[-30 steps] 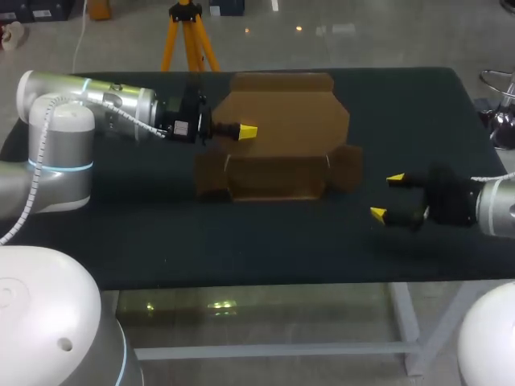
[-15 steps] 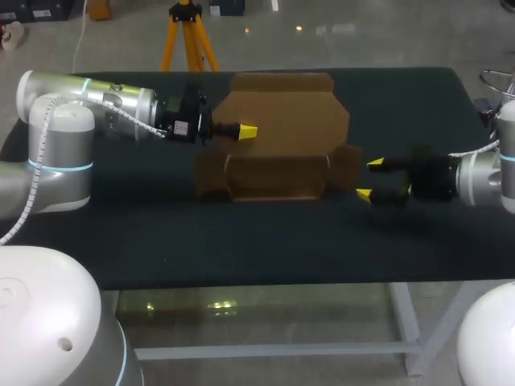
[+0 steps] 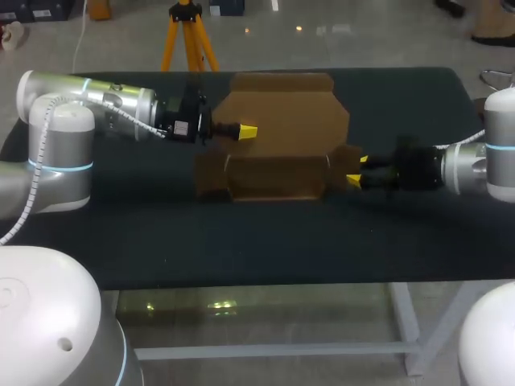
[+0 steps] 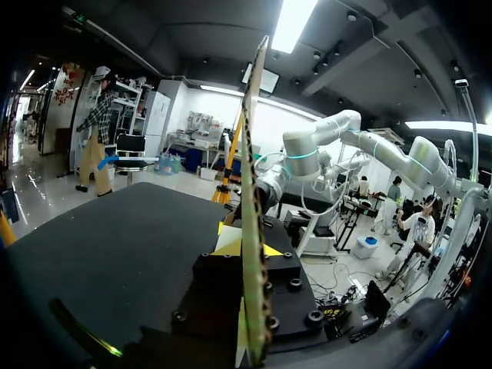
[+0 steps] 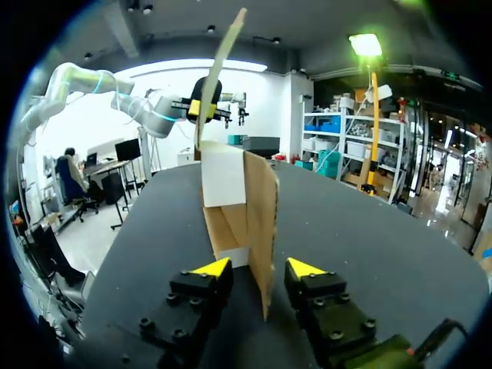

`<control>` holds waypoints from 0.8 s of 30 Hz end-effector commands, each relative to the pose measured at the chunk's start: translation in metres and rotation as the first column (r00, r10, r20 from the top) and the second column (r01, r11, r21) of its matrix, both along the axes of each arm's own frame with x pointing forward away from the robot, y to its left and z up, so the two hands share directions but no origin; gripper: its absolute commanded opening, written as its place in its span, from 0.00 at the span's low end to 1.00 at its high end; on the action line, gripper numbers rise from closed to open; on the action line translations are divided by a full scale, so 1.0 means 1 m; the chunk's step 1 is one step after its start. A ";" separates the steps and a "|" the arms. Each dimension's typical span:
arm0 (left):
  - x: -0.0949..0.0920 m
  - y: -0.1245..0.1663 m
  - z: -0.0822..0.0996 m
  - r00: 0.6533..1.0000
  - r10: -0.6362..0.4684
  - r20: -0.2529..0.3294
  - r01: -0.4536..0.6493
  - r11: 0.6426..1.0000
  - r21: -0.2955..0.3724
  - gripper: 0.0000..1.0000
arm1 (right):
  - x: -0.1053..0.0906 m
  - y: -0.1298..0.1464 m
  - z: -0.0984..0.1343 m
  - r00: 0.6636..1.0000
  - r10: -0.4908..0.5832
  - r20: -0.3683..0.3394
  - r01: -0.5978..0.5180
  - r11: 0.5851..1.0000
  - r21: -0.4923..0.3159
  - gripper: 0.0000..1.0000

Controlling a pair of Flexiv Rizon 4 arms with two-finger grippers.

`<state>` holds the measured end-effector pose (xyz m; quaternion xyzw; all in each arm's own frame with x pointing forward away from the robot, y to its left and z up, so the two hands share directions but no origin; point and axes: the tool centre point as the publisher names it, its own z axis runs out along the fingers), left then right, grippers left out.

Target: Assemble the packaging by folding the flat box into shape, placing the metal phone stand inside, and closing the box properly

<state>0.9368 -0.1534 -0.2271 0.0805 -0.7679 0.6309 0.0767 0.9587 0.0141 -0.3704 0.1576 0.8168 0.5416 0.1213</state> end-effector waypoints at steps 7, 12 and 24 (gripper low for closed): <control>0.000 0.000 -0.002 1.000 -0.001 -0.001 0.001 1.000 0.002 0.00 | 0.002 0.009 -0.004 1.000 0.018 0.000 -0.018 1.000 0.012 0.17; 0.000 0.000 -0.002 1.000 -0.001 -0.001 0.001 1.000 0.002 0.00 | -0.002 0.011 -0.003 1.000 0.013 0.002 -0.013 1.000 0.011 0.07; 0.000 0.000 -0.002 1.000 -0.001 -0.001 0.001 1.000 0.002 0.00 | -0.013 0.018 -0.003 1.000 -0.009 0.007 0.009 1.000 0.013 0.00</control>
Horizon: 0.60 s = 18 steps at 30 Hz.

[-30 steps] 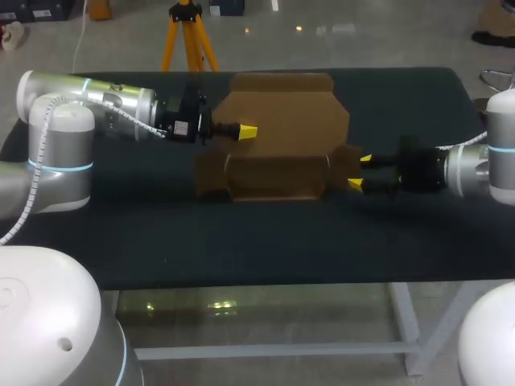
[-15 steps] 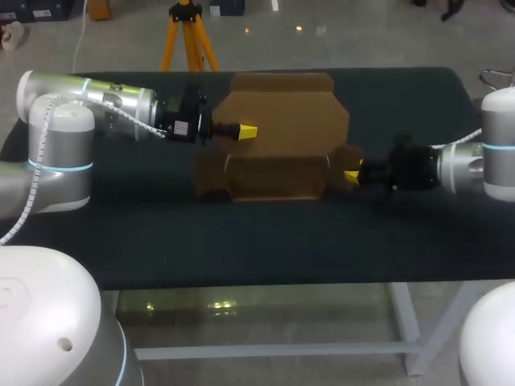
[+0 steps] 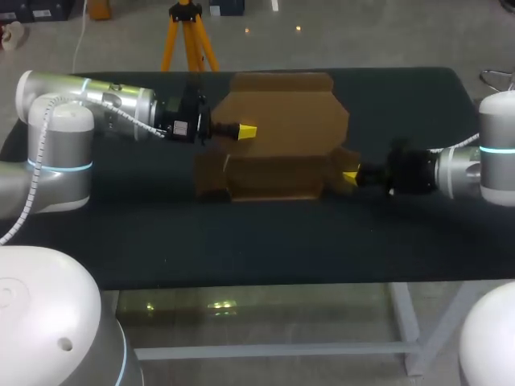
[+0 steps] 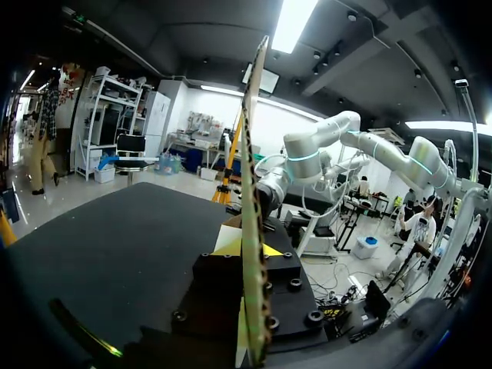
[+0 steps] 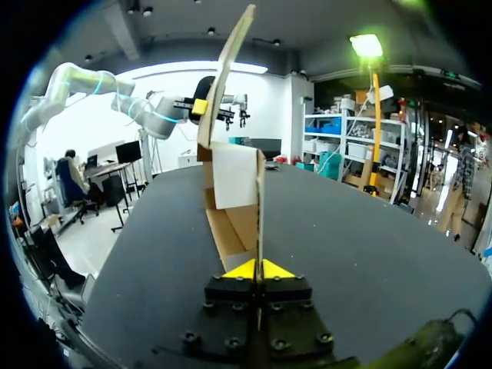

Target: Assemble the packaging by folding the flat box into shape, placing the metal phone stand inside, and closing the box properly

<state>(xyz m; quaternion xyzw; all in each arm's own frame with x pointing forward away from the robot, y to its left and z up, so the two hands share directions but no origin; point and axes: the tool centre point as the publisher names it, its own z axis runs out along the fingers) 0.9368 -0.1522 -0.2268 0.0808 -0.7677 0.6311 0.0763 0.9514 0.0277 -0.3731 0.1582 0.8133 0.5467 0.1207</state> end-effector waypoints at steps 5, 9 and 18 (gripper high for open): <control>0.000 -0.001 -0.002 1.000 -0.002 -0.001 0.002 1.000 0.003 0.00 | -0.012 0.007 0.000 1.000 -0.022 0.008 0.022 1.000 0.004 0.00; 0.000 -0.001 -0.002 1.000 -0.002 -0.001 0.002 1.000 0.003 0.00 | -0.016 0.009 0.001 0.999 -0.033 0.008 0.033 0.999 0.004 0.00; 0.000 -0.001 -0.002 1.000 -0.002 -0.001 0.002 1.000 0.003 0.00 | -0.025 0.014 0.004 0.999 -0.049 0.008 0.049 0.999 -0.001 0.19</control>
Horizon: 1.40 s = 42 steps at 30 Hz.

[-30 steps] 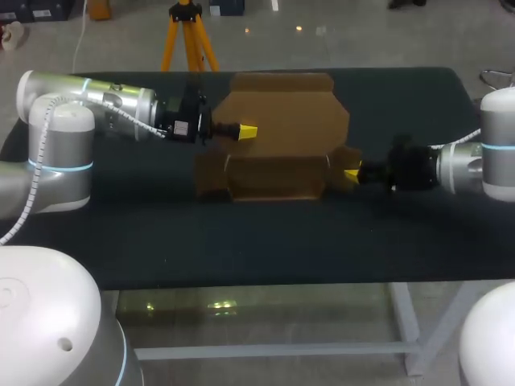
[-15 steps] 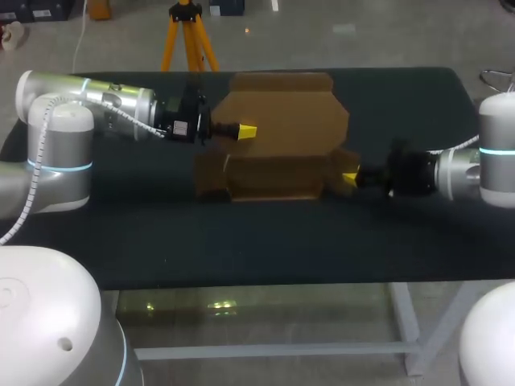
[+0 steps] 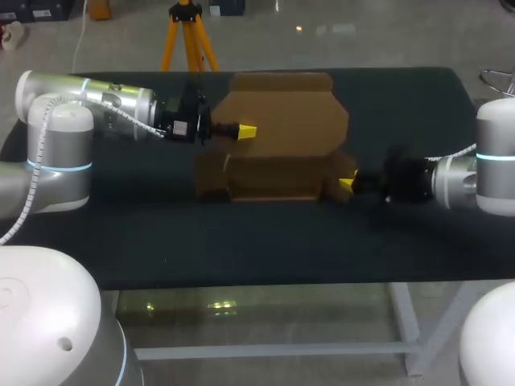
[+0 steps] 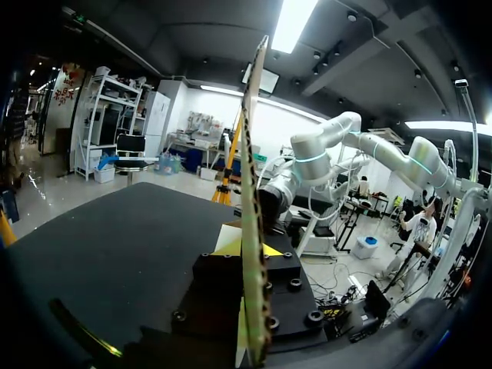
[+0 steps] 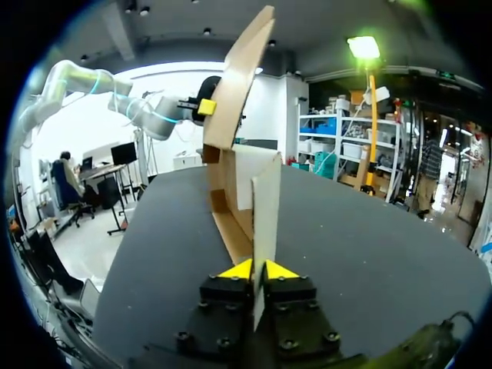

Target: Assemble the packaging by folding the flat box into shape, placing the metal phone stand inside, and closing the box properly

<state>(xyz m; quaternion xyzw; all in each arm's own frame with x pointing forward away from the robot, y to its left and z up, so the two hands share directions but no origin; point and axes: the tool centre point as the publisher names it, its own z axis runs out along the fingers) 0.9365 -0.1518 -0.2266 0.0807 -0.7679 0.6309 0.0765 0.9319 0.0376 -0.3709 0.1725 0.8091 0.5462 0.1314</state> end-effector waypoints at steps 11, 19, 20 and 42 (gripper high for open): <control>0.000 -0.002 -0.003 1.000 -0.002 -0.001 0.002 1.000 0.002 0.00 | -0.021 0.015 0.001 0.999 -0.036 -0.004 0.036 0.999 -0.008 0.36; 0.000 -0.002 -0.003 1.000 -0.002 -0.001 0.002 1.000 0.002 0.00 | -0.034 0.029 -0.002 0.999 -0.035 -0.016 0.035 0.999 -0.002 0.46; 0.000 -0.002 -0.003 1.000 -0.002 -0.001 0.002 1.000 0.002 0.00 | -0.036 0.031 -0.002 0.999 -0.033 -0.018 0.033 0.999 0.002 0.46; 0.000 -0.002 -0.003 1.000 -0.002 -0.001 0.002 1.000 0.002 0.00 | -0.047 0.060 0.003 1.000 -0.006 -0.015 0.006 1.000 0.025 0.48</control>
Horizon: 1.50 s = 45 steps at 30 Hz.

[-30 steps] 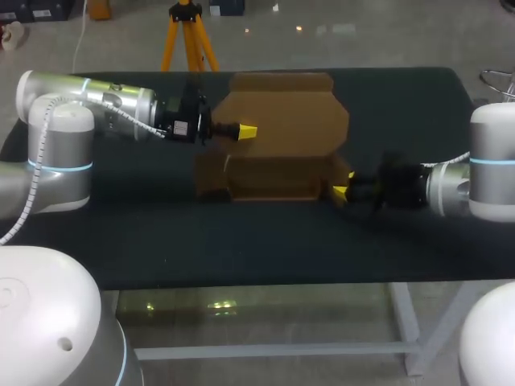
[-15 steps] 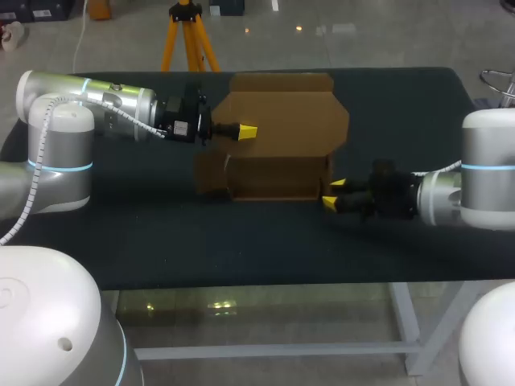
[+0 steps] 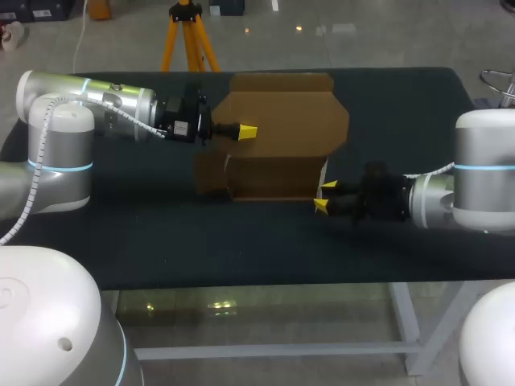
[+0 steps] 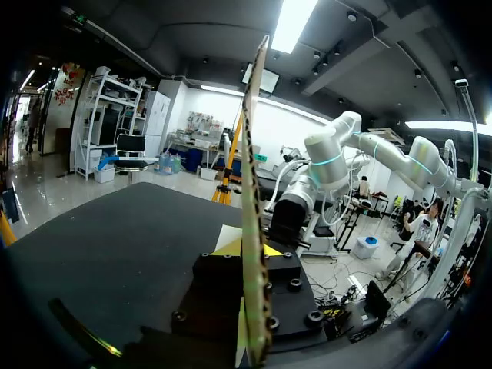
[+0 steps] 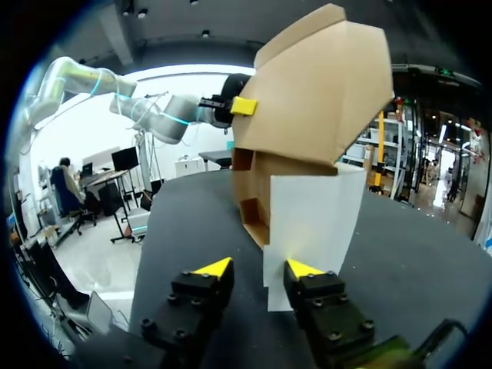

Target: Assemble the packaging by folding the flat box into shape, placing the metal phone stand inside, and closing the box properly

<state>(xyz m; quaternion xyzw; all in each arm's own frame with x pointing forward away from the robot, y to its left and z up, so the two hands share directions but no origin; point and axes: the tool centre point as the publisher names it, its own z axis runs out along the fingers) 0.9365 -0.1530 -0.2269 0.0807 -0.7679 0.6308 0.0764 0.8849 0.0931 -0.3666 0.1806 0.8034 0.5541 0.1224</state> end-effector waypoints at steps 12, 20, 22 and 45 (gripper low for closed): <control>0.000 -0.001 -0.002 1.000 -0.002 -0.001 0.002 1.000 0.002 0.00 | -0.013 0.002 0.001 1.000 -0.006 0.010 0.006 1.000 0.008 0.62; 0.000 -0.001 -0.002 1.000 -0.002 -0.001 0.002 1.000 0.002 0.00 | -0.036 -0.020 0.002 1.000 -0.029 0.012 0.029 1.000 -0.006 0.59; 0.000 -0.001 -0.002 1.000 -0.002 -0.001 0.002 1.000 0.002 0.00 | -0.041 -0.025 0.003 0.999 -0.034 0.014 0.034 0.999 -0.011 0.58; 0.000 -0.001 -0.002 1.000 -0.002 -0.001 0.002 1.000 0.002 0.00 | 0.008 -0.063 -0.001 0.990 0.133 0.057 -0.131 0.991 -0.033 0.58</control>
